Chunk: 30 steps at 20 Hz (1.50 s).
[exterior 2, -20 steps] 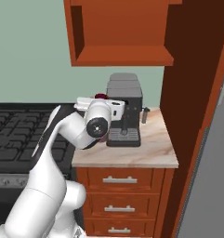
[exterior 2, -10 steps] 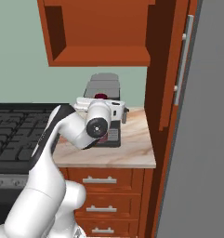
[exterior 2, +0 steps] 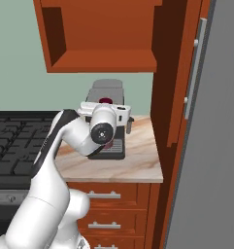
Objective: Pick the juice from the counter and place it in the open cabinet.
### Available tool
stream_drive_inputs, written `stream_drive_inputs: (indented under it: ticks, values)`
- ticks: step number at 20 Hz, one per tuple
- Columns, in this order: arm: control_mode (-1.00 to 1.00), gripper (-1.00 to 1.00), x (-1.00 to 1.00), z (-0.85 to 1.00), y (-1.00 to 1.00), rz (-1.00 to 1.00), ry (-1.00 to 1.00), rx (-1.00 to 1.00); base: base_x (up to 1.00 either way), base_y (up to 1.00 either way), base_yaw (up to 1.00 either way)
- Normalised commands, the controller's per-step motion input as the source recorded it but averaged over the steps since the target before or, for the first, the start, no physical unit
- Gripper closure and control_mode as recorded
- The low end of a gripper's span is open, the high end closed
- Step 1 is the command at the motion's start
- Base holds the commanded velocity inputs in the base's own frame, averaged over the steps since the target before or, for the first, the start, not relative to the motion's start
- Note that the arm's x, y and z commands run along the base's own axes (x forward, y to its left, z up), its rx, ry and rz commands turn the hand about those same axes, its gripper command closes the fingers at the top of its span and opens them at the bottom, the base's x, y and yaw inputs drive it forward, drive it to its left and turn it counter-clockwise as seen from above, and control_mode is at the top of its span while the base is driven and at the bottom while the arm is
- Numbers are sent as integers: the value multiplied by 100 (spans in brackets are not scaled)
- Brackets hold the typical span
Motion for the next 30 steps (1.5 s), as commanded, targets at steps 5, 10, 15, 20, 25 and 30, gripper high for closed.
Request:
stream_drive_inputs:
  ticks: [5,10,15,20,25,30]
  values:
    - [100,100,0,0,0,0,0,0,28,0,-2]
    - [100,100,0,0,0,0,0,0,29,11,0]
    - [-100,100,14,89,4,0,-6,0,0,0,0]
    - [-100,100,13,94,2,0,-7,0,0,0,0]
    - [-100,100,20,81,1,0,-3,0,0,0,0]
    - [-100,100,13,61,7,0,0,0,0,0,0]
